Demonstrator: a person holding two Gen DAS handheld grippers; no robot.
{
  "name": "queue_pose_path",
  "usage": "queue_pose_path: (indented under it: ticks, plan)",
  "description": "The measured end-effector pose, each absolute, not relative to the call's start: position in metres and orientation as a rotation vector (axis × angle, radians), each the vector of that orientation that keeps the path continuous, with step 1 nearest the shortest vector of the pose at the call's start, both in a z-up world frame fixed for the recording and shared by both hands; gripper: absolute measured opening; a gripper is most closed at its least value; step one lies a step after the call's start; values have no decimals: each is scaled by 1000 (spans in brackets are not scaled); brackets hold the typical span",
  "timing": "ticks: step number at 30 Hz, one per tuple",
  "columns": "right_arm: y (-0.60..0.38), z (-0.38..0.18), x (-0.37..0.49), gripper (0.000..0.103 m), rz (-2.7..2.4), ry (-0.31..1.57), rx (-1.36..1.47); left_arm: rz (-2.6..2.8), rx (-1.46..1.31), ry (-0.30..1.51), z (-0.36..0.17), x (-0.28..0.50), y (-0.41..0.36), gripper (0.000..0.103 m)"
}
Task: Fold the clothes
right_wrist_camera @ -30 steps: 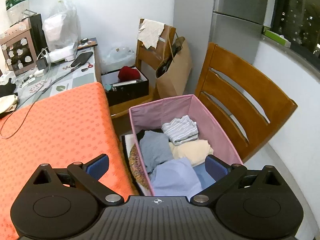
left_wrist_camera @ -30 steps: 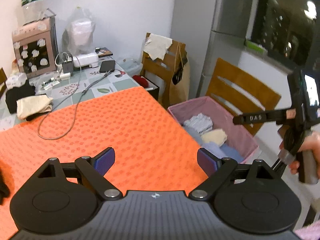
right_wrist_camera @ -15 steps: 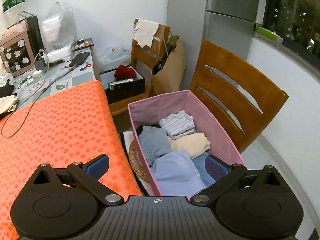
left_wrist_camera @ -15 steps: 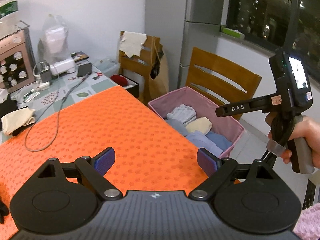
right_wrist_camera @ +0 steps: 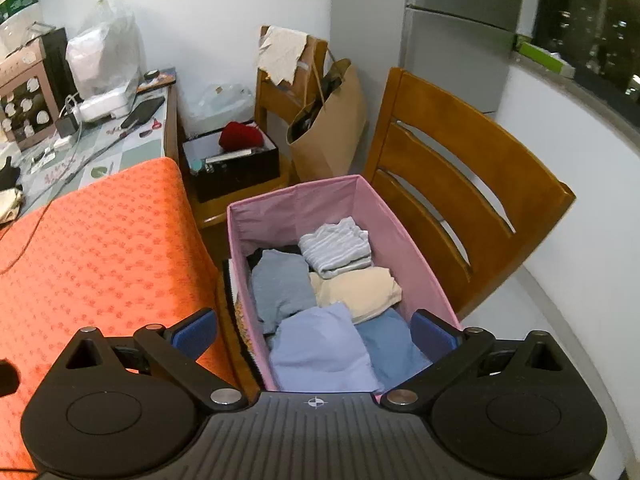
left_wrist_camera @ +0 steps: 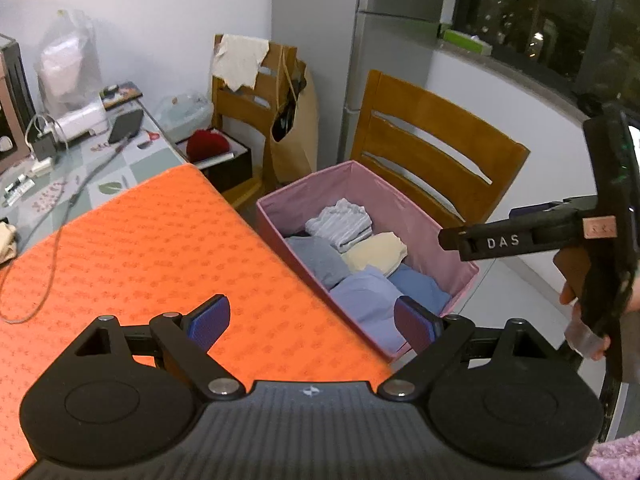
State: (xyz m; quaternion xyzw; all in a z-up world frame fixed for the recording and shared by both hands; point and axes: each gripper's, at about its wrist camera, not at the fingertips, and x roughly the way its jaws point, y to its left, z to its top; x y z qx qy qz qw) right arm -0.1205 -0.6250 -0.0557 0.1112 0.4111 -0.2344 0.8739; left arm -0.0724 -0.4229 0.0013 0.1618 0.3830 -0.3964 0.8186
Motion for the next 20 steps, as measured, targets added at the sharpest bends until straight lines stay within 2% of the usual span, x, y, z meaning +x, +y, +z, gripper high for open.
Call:
queue_pose_path:
  ticks: [10,20]
  plan:
    - [-703,-78,-101,102,-371,916,198,-767,331,880,-20,-72,-516,93]
    - [-734,-98,-95,102,-299,946,179,-750,325,888,-31,-78,-555,93]
